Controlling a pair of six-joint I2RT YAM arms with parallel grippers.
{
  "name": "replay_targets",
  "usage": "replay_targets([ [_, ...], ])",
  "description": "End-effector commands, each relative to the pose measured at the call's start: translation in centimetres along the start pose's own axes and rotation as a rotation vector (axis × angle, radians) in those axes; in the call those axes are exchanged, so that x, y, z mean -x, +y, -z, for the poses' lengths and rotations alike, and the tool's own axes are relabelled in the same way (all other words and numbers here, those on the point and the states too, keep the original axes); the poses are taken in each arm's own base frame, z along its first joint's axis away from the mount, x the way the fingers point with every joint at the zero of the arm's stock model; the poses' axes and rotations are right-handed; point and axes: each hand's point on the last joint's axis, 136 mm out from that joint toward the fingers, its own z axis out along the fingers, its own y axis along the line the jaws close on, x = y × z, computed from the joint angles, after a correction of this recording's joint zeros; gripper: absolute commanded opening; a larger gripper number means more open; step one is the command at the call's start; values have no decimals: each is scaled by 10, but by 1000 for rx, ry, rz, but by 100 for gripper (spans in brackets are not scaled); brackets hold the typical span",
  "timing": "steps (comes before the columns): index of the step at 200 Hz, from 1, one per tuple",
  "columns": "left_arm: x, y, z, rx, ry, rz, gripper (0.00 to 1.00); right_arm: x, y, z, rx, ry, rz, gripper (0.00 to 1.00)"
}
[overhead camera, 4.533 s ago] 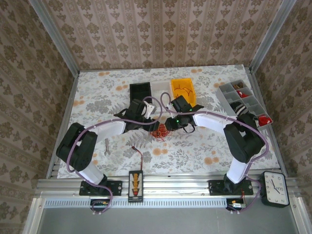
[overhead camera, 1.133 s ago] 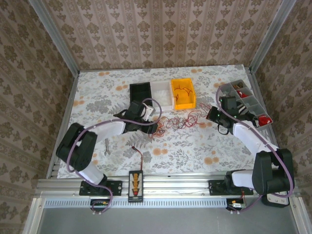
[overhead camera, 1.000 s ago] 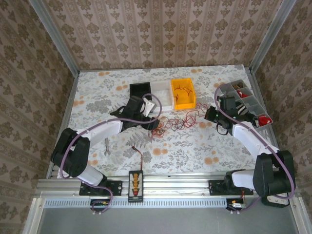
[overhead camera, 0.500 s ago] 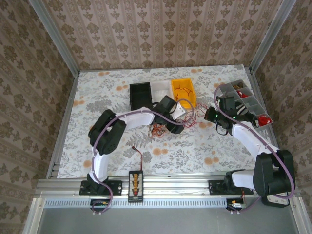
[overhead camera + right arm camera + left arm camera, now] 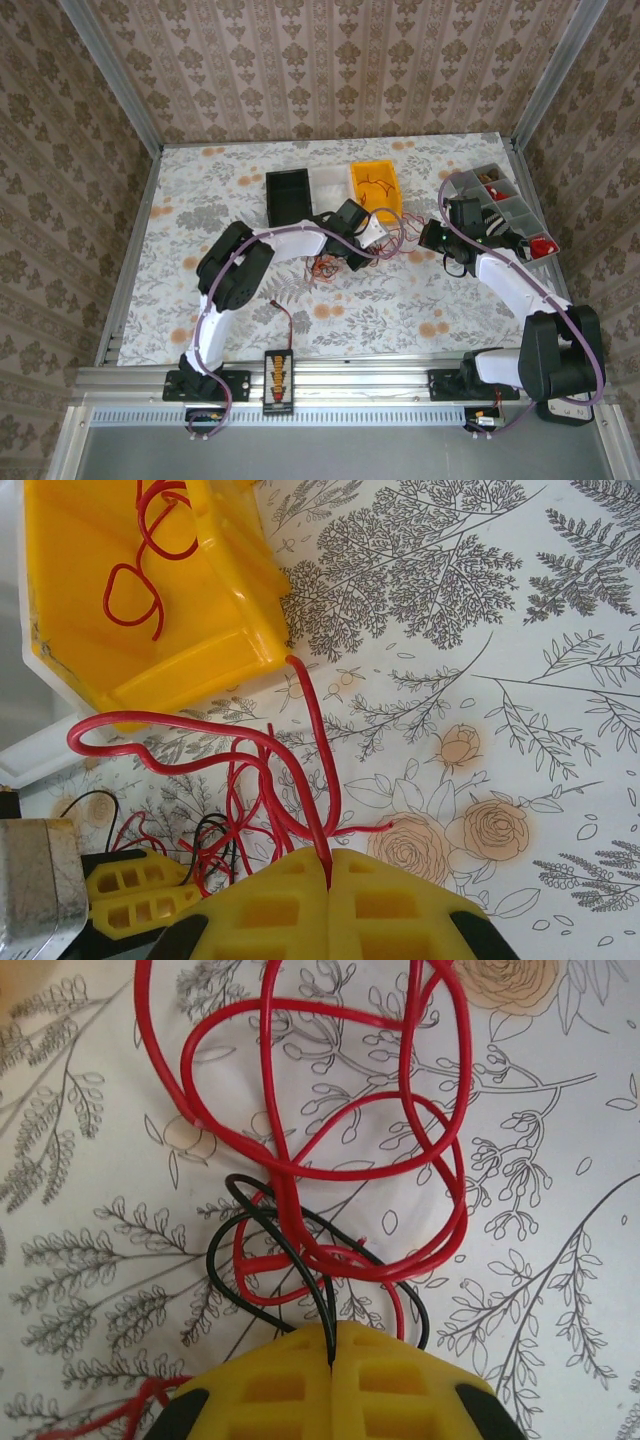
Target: Untangle the cables
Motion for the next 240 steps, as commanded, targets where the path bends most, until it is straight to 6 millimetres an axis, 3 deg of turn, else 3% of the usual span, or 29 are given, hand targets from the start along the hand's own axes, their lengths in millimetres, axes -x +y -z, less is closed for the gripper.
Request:
replay_targets([
  [1,-14,13,4,53,8,38,0,11,-2,7,-36,-22,5,0],
  [43,-48,44,33,160,7,188,0,29,-42,18,-178,-65,-70,0],
  [71,-79,49,50,187,26,256,0,36,-71,26,-233,-95,-164,0],
  [104,-95,47,54,199,39,281,0,34,-75,24,-197,-93,-213,0],
  [137,-67,40,59,178,-39,248,0,36,-59,21,-99,-96,-225,0],
  [174,-17,28,79,165,-131,132,43,49,-46,35,-47,-160,-194,0],
  [190,0,27,87,174,-173,109,51,58,-31,45,-17,-190,-145,0],
  [212,16,44,105,252,-266,165,55,71,-6,58,-4,-226,-46,0],
  [240,8,87,136,425,-373,367,58,89,26,65,-36,-263,63,0],
])
